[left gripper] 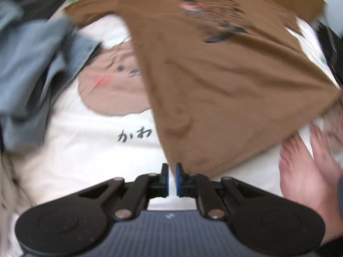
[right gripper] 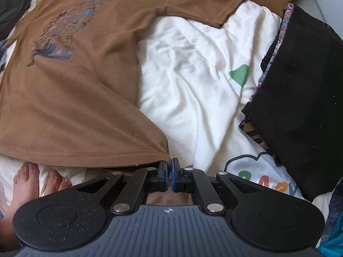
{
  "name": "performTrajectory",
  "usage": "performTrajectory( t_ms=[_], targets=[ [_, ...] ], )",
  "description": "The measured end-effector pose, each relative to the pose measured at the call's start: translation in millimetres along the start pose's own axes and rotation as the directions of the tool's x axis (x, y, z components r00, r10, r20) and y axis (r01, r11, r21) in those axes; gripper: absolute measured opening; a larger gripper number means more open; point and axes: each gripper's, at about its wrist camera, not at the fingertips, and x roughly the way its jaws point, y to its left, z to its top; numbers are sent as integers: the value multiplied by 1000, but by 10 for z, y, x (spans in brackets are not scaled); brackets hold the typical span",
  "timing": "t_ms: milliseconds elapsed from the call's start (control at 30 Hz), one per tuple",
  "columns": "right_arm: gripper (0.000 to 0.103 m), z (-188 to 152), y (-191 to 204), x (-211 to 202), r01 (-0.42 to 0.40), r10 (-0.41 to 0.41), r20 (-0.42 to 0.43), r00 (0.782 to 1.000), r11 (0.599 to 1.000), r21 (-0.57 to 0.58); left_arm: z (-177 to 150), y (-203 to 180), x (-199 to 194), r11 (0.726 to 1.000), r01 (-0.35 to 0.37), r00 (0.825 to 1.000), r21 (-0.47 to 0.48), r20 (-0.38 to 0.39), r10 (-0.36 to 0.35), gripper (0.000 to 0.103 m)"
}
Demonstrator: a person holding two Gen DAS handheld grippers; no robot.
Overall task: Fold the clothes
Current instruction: 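Lower the lifted T-shirt back flat onto the duvet with both tools, then pinch the T-shirt side edge with the left tool while the right tool holds the hem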
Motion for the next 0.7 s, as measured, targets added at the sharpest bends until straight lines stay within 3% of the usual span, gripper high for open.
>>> performTrajectory(
  t_ms=[267,567,700],
  targets=[
    [1,24,-68,170,25,-24,-16,1000,997,76,-112,80,280,972,-6,999,-236,34,14,8],
    [1,18,-196,385,12,-3,-48,999,981,195,-219,47,384,935,4,998,-353,59,18,19],
    [1,11,-169,436,17,-6,-57,998,981,193,-267,58,425,920,3,998,-393,53,19,23]
  ],
)
